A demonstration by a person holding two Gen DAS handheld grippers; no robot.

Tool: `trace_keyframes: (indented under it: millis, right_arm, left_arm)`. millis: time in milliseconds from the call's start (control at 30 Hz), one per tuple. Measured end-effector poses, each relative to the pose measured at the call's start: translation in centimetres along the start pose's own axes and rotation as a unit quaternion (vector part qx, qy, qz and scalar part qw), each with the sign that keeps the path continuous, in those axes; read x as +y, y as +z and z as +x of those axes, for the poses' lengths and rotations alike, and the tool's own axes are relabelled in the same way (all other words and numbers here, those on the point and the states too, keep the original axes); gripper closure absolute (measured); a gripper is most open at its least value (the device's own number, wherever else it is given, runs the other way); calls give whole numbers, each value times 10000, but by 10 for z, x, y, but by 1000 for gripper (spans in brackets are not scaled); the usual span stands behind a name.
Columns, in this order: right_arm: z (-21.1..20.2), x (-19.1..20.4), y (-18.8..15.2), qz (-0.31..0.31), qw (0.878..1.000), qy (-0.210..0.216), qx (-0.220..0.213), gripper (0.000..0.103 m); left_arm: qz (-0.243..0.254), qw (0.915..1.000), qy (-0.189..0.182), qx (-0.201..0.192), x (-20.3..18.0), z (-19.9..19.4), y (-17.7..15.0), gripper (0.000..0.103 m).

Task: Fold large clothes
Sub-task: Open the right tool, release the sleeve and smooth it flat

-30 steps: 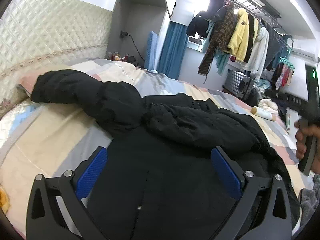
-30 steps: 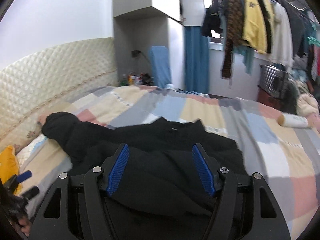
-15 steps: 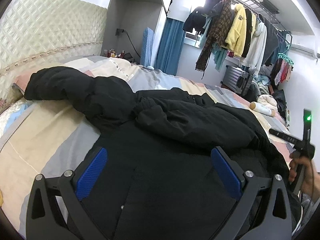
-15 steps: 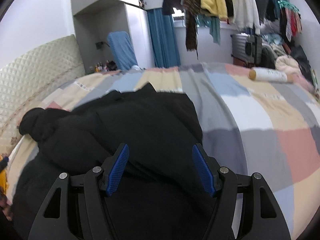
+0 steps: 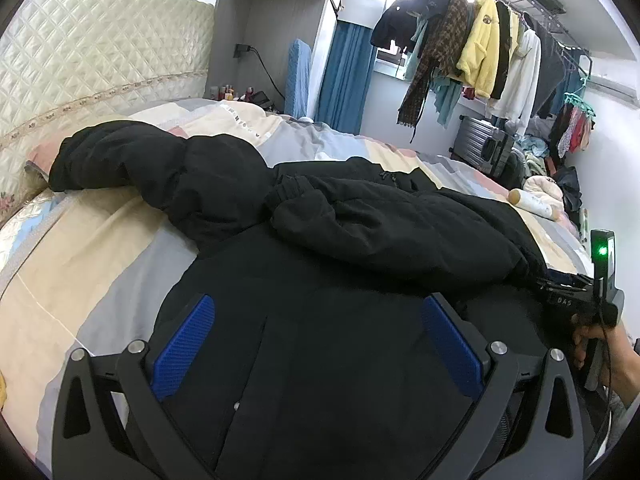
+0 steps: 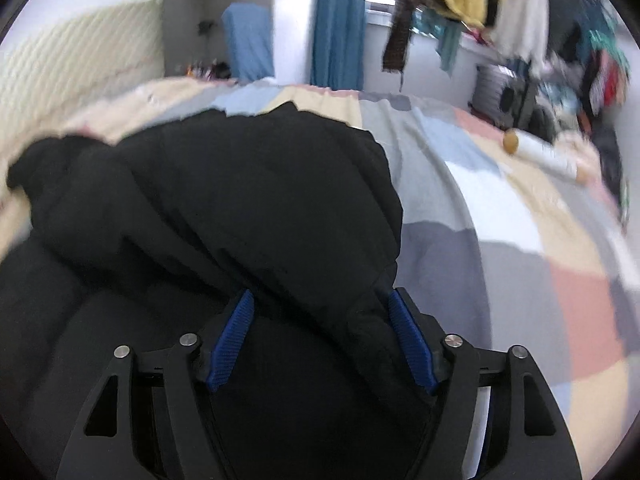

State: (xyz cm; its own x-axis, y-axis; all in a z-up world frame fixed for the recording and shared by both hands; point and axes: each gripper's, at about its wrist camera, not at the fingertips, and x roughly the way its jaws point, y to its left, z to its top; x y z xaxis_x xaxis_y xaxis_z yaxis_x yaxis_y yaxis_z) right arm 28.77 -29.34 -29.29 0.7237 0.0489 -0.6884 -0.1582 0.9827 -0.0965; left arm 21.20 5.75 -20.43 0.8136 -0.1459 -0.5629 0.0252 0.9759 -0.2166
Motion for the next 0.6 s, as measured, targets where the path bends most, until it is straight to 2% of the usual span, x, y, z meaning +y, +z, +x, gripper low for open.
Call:
trace_keyframes:
  millis: [133,300,400,600]
  right_arm:
    - [5,-5,3,200,9996,36,-206,38]
    - [-4,-8,16,418,9967,-7,-697,68]
    - [-10,-9,22,538,9945,-30,-896,80]
    - [-10,-31,30,949,9903,-100,-1009,83]
  left_arm:
    - [63,10000,50,-38,-4,-1,-1,0]
    - [107,9999,50,-32,-4,1,-3,0]
    - [111,9999,41,-45,-4,0,-3,0]
    - [116,9999,33,-48,-6,0,-4,0]
